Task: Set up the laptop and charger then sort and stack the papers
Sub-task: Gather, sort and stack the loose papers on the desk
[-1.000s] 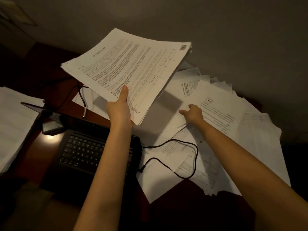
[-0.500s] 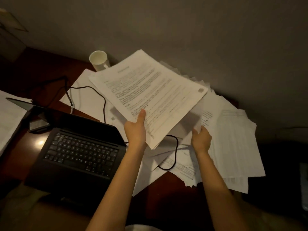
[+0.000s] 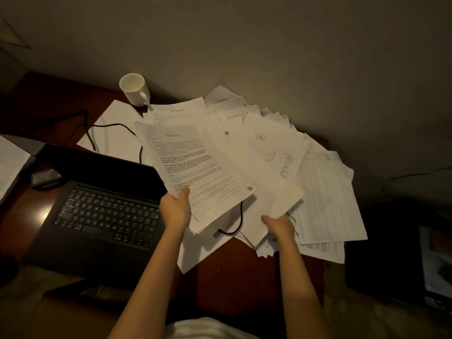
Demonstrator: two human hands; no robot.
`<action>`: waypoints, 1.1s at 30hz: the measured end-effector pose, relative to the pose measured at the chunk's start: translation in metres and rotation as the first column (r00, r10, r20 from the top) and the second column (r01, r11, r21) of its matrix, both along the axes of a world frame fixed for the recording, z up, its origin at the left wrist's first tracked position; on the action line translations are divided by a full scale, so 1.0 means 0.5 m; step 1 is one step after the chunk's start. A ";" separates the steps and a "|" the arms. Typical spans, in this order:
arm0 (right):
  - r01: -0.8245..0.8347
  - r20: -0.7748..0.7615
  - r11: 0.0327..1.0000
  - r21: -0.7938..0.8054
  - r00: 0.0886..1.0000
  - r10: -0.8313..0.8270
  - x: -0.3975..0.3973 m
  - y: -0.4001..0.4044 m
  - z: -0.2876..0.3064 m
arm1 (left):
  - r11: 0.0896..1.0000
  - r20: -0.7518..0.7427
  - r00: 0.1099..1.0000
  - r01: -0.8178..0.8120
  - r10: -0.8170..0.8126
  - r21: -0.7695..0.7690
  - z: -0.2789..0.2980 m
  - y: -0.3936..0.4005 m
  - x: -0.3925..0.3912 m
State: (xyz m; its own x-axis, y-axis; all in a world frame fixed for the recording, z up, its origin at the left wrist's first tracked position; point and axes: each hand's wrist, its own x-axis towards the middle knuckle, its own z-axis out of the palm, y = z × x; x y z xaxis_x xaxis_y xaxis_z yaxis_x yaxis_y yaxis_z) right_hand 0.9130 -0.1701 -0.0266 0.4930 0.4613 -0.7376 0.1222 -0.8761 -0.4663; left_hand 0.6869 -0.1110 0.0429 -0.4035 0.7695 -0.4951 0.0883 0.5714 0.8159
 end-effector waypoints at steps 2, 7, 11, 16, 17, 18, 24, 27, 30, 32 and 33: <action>0.153 0.018 0.978 0.143 0.987 -0.157 -0.005 -0.003 -0.013 | 1.000 -0.012 1.000 -0.009 0.009 -0.008 -0.010 -0.015 -0.004; 0.269 0.099 0.933 0.239 0.949 -0.299 -0.008 -0.009 -0.030 | 1.000 0.016 1.000 0.004 -0.003 -0.015 -0.021 -0.039 0.005; 0.339 0.281 0.865 0.369 0.847 -0.452 0.020 -0.035 0.001 | 1.000 -0.001 1.000 0.028 -0.028 -0.004 -0.031 -0.051 0.007; 0.354 0.099 0.660 0.662 0.832 -0.546 0.028 -0.019 0.122 | 1.000 0.012 1.000 0.026 -0.026 0.008 -0.051 -0.076 0.010; 0.384 0.028 0.630 0.675 0.840 -0.542 0.018 -0.012 0.139 | 1.000 0.025 0.999 0.022 -0.022 0.013 -0.059 -0.082 0.008; 0.445 -0.066 0.593 0.671 0.832 -0.551 0.005 -0.007 0.152 | 1.000 0.038 0.999 0.019 -0.020 0.014 -0.063 -0.088 0.008; 0.847 -0.635 0.434 0.307 0.522 -0.570 -0.069 -0.018 0.162 | 1.000 0.087 0.996 0.016 -0.013 -0.025 -0.097 -0.137 0.009; 0.822 -0.686 0.466 0.327 0.546 -0.481 -0.086 -0.028 0.158 | 0.996 0.100 0.994 0.055 -0.048 -0.068 -0.120 -0.163 0.003; 0.704 -0.609 0.620 0.345 0.671 -0.423 -0.109 -0.050 0.140 | 0.991 0.084 0.992 0.101 -0.093 -0.092 -0.122 -0.172 0.007; 0.608 -0.532 0.716 0.343 0.754 -0.386 -0.133 -0.081 0.115 | 0.990 0.118 0.989 0.100 -0.089 -0.096 -0.120 -0.174 0.011; 0.571 -0.507 0.750 0.333 0.779 -0.368 -0.144 -0.097 0.097 | 0.991 0.142 0.987 0.092 -0.078 -0.095 -0.121 -0.176 0.013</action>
State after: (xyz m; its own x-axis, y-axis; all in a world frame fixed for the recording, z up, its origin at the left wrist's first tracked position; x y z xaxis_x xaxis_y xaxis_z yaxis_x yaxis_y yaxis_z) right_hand 0.8410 -0.2186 0.0220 0.4576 0.5698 -0.6827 -0.5257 -0.4459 -0.7245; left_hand 0.6935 -0.1991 -0.0175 -0.2609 0.7411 -0.6186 0.0307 0.6469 0.7620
